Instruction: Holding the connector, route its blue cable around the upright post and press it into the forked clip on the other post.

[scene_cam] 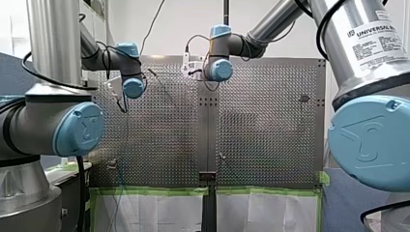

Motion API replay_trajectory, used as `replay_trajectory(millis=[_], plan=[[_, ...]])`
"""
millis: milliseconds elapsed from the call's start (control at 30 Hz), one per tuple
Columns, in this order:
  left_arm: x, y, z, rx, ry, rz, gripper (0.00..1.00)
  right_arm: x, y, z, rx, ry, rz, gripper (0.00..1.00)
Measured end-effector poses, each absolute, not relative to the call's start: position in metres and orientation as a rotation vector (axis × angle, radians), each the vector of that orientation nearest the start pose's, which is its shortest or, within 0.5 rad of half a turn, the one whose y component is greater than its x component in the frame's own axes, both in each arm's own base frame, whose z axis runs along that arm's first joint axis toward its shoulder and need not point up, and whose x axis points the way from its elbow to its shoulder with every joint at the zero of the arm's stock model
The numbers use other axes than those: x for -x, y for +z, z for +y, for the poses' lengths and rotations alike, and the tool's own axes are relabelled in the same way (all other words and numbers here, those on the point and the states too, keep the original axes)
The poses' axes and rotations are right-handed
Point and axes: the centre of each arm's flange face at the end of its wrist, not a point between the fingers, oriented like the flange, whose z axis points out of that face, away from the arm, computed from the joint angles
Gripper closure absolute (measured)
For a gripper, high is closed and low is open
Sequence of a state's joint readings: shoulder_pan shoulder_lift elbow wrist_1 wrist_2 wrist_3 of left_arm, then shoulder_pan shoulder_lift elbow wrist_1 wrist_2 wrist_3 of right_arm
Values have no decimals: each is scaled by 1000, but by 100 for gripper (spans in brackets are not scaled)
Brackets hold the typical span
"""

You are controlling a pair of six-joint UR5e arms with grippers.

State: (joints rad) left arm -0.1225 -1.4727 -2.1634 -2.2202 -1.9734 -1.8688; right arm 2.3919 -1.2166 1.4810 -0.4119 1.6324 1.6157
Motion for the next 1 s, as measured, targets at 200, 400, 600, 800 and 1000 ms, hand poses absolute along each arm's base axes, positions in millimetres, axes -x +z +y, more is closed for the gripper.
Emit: replay_trajectory(millis=[200, 400, 600, 800, 1000], plan=[[-416, 379, -136, 464, -152, 1047, 100, -557, 393, -349, -1574, 1903, -726, 100], [-426, 402, -137, 427, -178, 1031, 100, -560, 413, -356, -1547, 1927, -711, 100], [-440, 419, -137, 410, -203, 1005, 100, -561, 433, -364, -1522, 1946, -698, 100], [-457, 425, -135, 428, -226, 1001, 100, -559, 453, -375, -1494, 1975, -691, 100], [-473, 432, -131, 438, -231, 996, 100, -556, 474, -387, -1462, 1995, -679, 100]])
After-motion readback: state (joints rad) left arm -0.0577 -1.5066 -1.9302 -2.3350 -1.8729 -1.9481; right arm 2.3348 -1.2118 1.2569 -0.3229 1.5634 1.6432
